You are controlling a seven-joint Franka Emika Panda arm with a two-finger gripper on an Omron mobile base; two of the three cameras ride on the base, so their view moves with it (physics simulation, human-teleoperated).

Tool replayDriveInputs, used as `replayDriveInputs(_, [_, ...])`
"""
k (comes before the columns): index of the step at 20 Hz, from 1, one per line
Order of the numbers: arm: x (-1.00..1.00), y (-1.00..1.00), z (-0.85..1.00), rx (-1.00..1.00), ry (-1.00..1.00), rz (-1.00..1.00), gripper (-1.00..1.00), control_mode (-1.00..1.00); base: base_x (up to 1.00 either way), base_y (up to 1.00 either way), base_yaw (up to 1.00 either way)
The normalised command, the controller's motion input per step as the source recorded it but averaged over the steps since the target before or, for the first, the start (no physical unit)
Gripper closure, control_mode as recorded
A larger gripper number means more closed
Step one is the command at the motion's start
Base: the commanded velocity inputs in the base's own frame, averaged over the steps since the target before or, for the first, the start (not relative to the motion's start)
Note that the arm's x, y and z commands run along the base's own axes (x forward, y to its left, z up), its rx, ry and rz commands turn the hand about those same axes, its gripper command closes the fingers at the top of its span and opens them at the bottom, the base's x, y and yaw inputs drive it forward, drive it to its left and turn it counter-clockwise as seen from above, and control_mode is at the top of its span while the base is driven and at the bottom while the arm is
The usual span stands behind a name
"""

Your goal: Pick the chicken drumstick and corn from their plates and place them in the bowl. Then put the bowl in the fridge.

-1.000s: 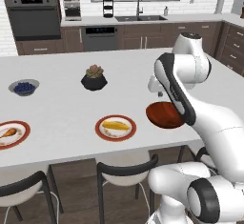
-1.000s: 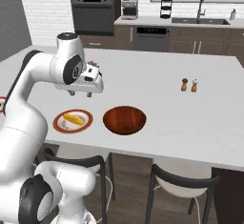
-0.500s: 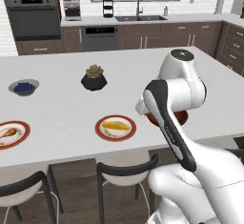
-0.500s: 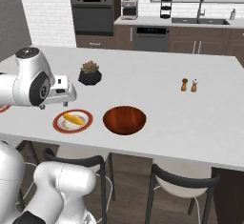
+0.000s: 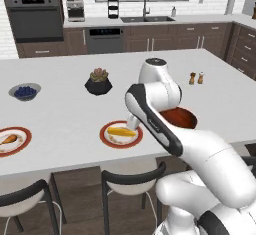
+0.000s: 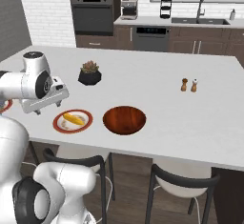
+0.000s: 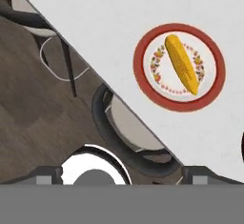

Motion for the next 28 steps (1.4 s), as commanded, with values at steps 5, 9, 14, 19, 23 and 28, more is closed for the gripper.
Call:
replayDriveInputs(5, [0.93,0.21,-0.59,-0.07,0.26,0.28,-1.00,-1.00,0.00,0.00,0.00])
replayDriveInputs(9, [0.51,0.00,-0.65,-0.01,0.00,0.17,-1.00,-1.00,0.00,0.00,0.00])
replayDriveInputs(14, [0.43,0.00,-0.66,-0.01,-0.06,0.13,-1.00,-1.00,0.00,0.00,0.00])
replayDriveInputs(19, [0.43,0.00,-0.52,0.00,-0.13,0.08,-1.00,-1.00,0.00,0.00,0.00])
replayDriveInputs(23, [0.43,0.00,-0.39,0.00,-0.12,0.06,-1.00,-1.00,0.00,0.00,0.00])
replayDriveInputs(28, [0.39,0.00,-0.33,0.00,-0.04,0.03,-1.00,-1.00,0.00,0.00,0.00])
